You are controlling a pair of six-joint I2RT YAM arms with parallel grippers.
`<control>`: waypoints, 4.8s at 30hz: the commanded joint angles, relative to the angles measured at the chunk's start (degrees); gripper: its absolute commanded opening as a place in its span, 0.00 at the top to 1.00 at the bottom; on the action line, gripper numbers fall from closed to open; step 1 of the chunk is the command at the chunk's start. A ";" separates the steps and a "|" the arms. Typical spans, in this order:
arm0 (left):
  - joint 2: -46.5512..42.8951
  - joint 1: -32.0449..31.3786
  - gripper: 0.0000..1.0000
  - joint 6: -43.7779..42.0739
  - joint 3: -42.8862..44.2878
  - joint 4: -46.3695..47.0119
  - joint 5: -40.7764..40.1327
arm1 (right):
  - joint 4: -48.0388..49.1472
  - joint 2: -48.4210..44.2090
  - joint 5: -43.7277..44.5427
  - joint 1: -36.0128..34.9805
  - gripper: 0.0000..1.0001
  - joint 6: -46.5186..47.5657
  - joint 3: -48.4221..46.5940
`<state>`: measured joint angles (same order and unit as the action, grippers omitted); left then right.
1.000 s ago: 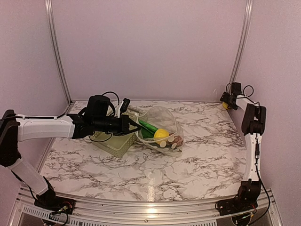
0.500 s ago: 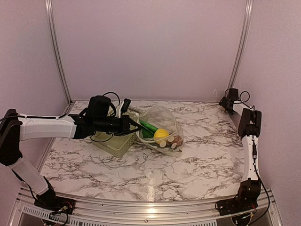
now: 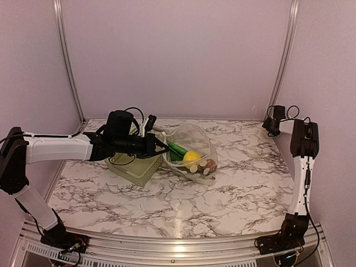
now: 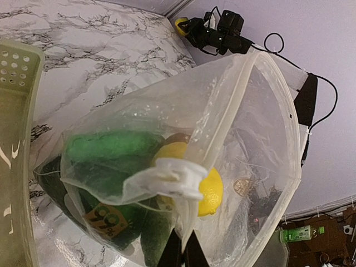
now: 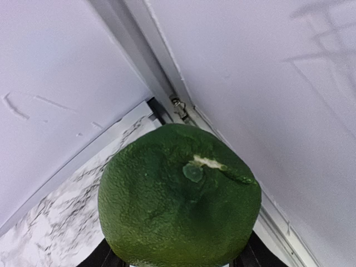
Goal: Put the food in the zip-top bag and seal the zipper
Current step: Pick up the fake fruit at the corner of the board, then place the fake fruit in the zipper food storage bag, then pass from the left arm to the right, then pass from the right arm to the left
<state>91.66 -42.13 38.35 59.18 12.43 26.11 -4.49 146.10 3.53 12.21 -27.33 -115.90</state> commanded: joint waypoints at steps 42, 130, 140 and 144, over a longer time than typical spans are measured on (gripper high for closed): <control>13.44 -2.00 1.00 1.84 30.36 -17.51 -3.28 | -29.63 -65.03 -29.87 -45.37 0.77 12.03 32.45; 16.55 12.85 0.20 -17.23 14.62 13.82 20.04 | -41.99 -53.53 -22.01 -57.69 0.97 38.99 22.90; 27.48 12.70 0.28 9.65 14.71 52.73 34.24 | -44.11 -53.80 -22.31 -57.73 0.98 38.51 22.37; 31.03 12.15 0.34 13.87 17.40 57.99 35.64 | -45.34 -54.00 -22.10 -57.71 0.98 38.07 22.21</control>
<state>119.63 -29.47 43.94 73.49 56.62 57.25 -47.44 93.65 -17.96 -44.86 11.81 -92.77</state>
